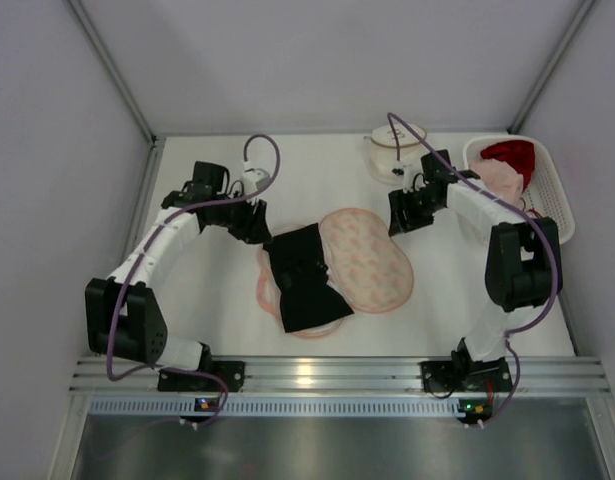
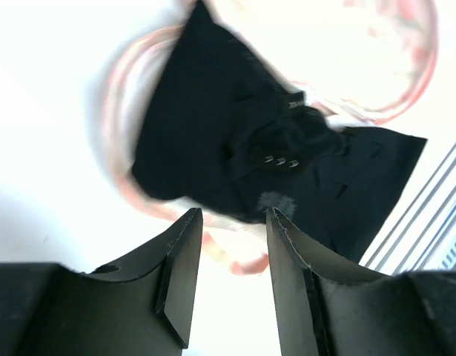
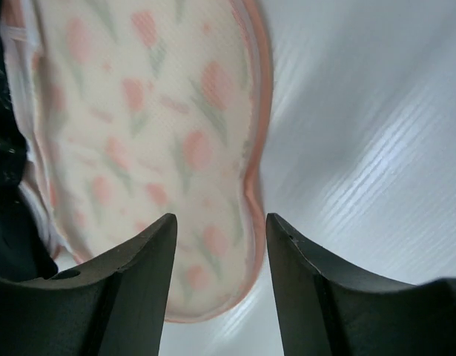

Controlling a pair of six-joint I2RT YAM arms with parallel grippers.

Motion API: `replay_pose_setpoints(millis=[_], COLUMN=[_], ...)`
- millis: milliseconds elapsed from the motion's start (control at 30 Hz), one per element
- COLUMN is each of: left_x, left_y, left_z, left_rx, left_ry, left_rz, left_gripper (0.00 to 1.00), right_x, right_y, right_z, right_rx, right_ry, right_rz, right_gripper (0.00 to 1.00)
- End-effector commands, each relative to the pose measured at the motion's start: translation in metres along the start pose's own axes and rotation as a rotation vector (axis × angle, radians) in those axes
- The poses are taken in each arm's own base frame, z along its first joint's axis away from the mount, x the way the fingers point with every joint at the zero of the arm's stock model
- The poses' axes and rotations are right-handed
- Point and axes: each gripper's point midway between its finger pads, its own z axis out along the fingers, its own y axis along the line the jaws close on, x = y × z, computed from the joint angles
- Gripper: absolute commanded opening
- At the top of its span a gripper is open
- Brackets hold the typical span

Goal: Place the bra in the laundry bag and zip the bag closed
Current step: Adjust the bra in the laundry bag, then close the laundry bag at the center of the board.

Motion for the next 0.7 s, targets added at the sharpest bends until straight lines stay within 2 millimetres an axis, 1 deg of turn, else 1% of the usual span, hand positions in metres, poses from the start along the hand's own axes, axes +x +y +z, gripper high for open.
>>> replay_pose_setpoints(millis=[0, 33, 67, 133, 167, 233, 300, 333, 400, 500, 533, 600, 633, 667], left_x=[0.003, 0.007, 0.016, 0.026, 0.034, 0.04, 0.044, 0.045, 0.046, 0.046, 0.046, 0.046, 0.045, 0.044], left_y=[0.016, 0.022, 0.037, 0.048, 0.059, 0.065, 0.066, 0.066, 0.065, 0.065, 0.066, 0.068, 0.068, 0.069], left_z=[-0.019, -0.022, -0.027, -0.031, -0.037, -0.039, -0.041, -0.04, -0.04, -0.039, -0.039, -0.039, -0.039, -0.039], left_rx=[-0.031, -0.041, -0.066, -0.088, -0.112, -0.133, -0.138, -0.136, -0.133, -0.129, -0.132, -0.136, -0.134, -0.135], left_ry=[-0.065, -0.069, -0.075, -0.072, -0.079, -0.072, -0.068, -0.068, -0.069, -0.067, -0.066, -0.062, -0.065, -0.066], left_rz=[-0.122, -0.156, -0.209, -0.264, -0.302, -0.31, -0.313, -0.314, -0.317, -0.331, -0.333, -0.335, -0.335, -0.335], left_gripper=[0.46, 0.46, 0.46, 0.46, 0.46, 0.46, 0.46, 0.46, 0.46, 0.46, 0.46, 0.46, 0.46, 0.46], right_x=[0.021, 0.021, 0.023, 0.026, 0.026, 0.029, 0.03, 0.029, 0.027, 0.023, 0.019, 0.018, 0.014, 0.012], right_y=[-0.019, -0.022, -0.024, -0.028, -0.031, -0.034, -0.031, -0.029, -0.027, -0.025, -0.024, -0.023, -0.022, -0.024], right_z=[-0.001, 0.005, 0.009, 0.021, 0.025, 0.034, 0.038, 0.039, 0.039, 0.037, 0.036, 0.032, 0.03, 0.026], right_rx=[0.09, 0.089, 0.088, 0.085, 0.087, 0.081, 0.055, 0.044, 0.033, 0.025, 0.021, 0.016, 0.014, 0.017], right_ry=[0.086, 0.084, 0.087, 0.104, 0.109, 0.126, 0.126, 0.122, 0.116, 0.103, 0.097, 0.099, 0.09, 0.081], right_rz=[-0.057, -0.056, -0.049, -0.038, -0.035, -0.026, -0.018, -0.022, -0.017, -0.027, -0.031, -0.028, -0.03, -0.025], right_gripper=[0.52, 0.52, 0.53, 0.53, 0.53, 0.52, 0.5, 0.46, 0.43, 0.3, 0.22, 0.12, 0.0, 0.0])
